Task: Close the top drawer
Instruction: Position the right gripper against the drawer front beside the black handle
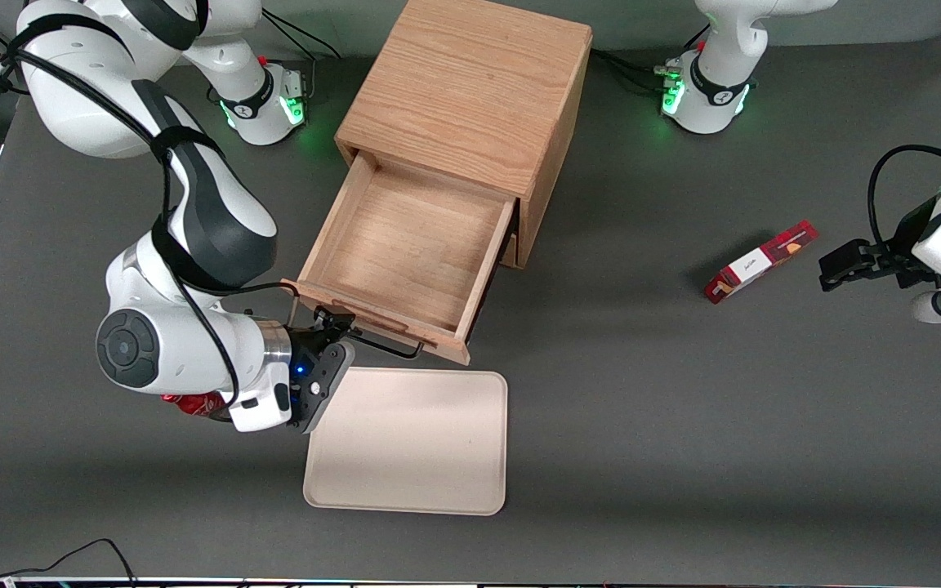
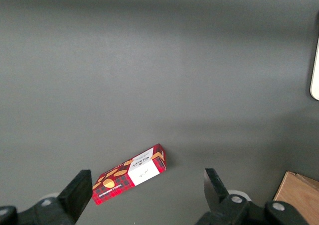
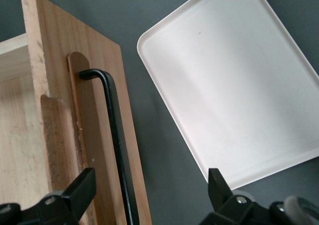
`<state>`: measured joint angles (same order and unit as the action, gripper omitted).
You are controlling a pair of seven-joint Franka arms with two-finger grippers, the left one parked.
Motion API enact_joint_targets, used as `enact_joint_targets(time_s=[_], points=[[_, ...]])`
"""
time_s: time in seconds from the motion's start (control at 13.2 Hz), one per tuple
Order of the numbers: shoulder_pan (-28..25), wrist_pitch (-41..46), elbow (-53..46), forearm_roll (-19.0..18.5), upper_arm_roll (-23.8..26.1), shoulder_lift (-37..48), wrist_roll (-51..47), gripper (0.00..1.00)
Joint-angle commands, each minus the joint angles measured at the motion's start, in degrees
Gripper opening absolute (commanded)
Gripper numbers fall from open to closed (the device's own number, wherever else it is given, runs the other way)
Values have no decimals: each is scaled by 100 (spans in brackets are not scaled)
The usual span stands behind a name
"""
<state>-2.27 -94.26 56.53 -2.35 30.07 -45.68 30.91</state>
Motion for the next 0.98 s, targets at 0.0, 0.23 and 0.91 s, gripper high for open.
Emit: enact_joint_targets(time_s=[0.0, 0.23, 0.91], points=[[34, -13, 244, 42, 8, 103, 300, 100], [51, -48, 297, -107, 8, 85, 319, 100], [25, -259, 535, -292, 8, 50, 284, 100]])
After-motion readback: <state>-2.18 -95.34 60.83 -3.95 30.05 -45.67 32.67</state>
